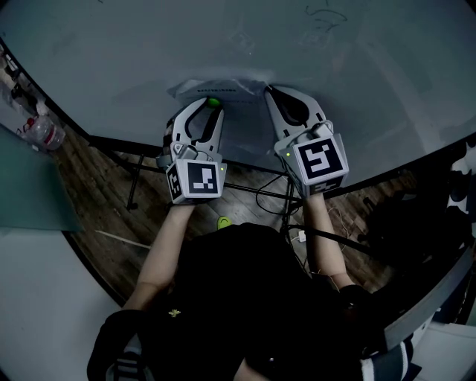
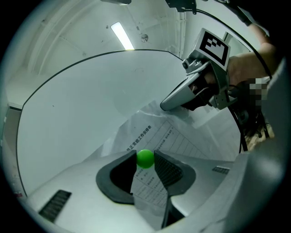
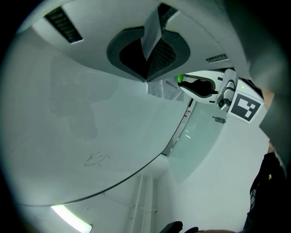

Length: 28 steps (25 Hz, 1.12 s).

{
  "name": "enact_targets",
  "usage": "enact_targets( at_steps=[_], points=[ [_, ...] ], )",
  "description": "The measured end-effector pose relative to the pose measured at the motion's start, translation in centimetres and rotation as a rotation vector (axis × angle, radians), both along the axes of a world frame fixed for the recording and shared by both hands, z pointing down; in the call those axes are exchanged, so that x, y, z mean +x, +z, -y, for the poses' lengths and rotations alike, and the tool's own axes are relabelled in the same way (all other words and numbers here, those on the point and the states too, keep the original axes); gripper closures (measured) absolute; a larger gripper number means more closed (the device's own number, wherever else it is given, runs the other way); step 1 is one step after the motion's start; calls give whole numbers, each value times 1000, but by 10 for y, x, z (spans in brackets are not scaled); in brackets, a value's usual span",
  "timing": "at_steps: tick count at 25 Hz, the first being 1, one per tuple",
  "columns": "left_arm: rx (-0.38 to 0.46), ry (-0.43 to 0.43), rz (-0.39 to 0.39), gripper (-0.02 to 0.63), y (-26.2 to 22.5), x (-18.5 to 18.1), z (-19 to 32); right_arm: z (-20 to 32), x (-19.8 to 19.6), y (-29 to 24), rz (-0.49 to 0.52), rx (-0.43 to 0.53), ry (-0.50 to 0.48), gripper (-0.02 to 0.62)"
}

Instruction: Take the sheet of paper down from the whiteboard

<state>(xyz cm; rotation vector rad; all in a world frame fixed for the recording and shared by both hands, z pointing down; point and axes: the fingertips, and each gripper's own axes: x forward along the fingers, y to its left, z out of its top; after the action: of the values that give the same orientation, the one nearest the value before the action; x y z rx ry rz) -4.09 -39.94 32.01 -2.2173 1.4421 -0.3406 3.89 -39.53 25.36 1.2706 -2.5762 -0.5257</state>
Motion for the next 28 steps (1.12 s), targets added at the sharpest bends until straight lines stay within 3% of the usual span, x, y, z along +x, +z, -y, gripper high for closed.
enact_targets(
  at_steps=[6, 28],
  points=[
    [3, 30, -24, 472, -5, -6, -18, -2, -3, -1, 2, -8, -3, 600],
    [-45, 134, 14, 472, -12, 8, -45, -20, 8, 1, 84, -70, -1, 600]
  ],
)
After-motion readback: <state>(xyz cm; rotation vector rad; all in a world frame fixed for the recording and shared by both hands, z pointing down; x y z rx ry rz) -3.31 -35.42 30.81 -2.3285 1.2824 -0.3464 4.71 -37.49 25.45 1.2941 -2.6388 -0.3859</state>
